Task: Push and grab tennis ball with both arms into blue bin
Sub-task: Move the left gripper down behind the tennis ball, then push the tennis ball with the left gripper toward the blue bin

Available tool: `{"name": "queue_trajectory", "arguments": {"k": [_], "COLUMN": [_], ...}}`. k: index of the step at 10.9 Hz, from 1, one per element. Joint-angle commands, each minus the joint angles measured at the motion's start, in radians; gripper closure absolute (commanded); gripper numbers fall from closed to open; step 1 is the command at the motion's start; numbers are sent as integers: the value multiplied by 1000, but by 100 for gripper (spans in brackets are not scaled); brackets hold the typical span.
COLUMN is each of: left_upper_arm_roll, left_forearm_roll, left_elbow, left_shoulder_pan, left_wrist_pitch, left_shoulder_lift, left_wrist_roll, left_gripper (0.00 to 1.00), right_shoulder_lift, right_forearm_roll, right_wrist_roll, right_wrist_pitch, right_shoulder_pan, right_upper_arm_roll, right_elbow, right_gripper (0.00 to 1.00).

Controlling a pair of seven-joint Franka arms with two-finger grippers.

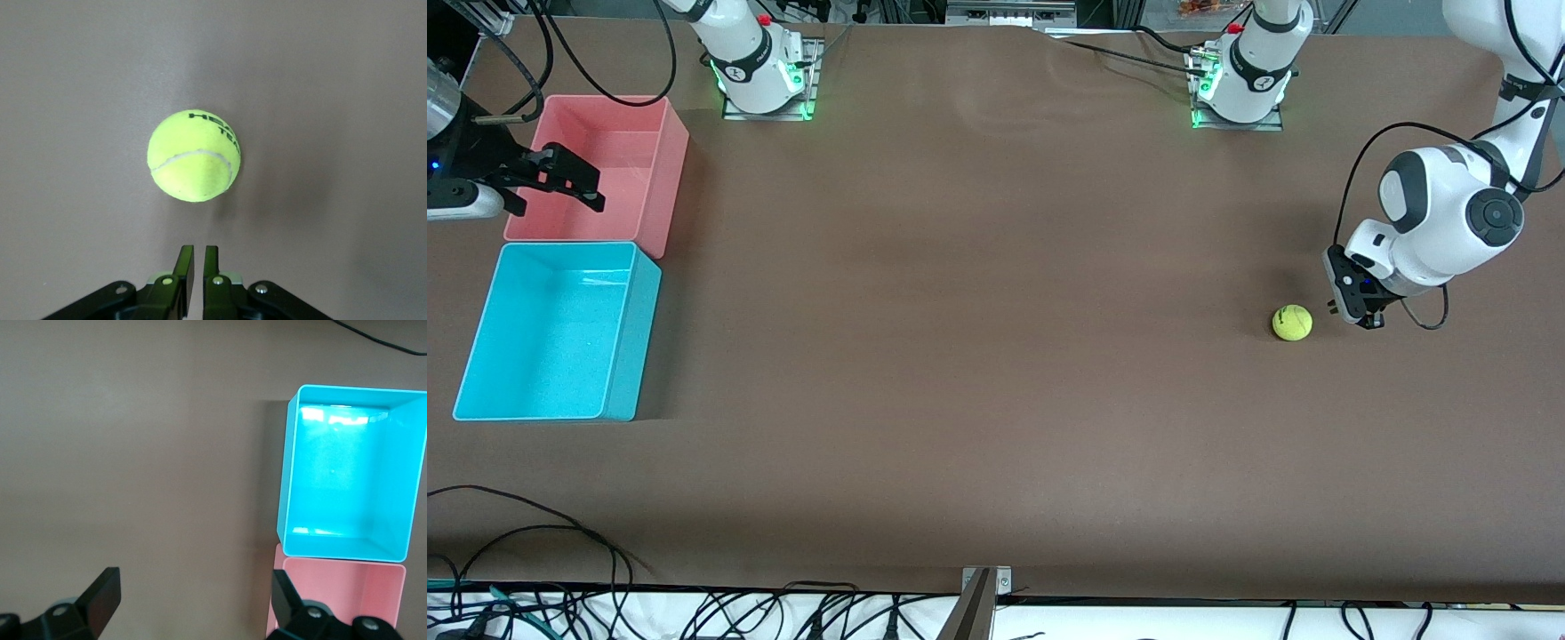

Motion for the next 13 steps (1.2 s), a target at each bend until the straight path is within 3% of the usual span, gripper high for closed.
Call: {"name": "queue_trajectory", "arguments": {"k": [1,6,13], "left_upper_arm_roll": [-3,-3,-5], "left_forearm_roll": [-32,-47,-87], "left_elbow": [14,37,42], "left_shoulder_pan": [12,23,9], "left_wrist_pitch": [17,103,146], "left_shoulder_lift": [30,120,166], "left_wrist_roll": [80,123,120], "left_gripper": [90,91,91], "right_shoulder_lift": [3,3,1], "right_forearm_roll": [9,9,9], "right_wrist_roll": [9,7,7], "right_wrist_pitch": [-20,-20,-20], "right_shoulder_pan": [3,3,3], "right_upper_arm_roll": [0,0,14], "right_elbow": [24,24,25], "right_gripper": [0,0,0]}}
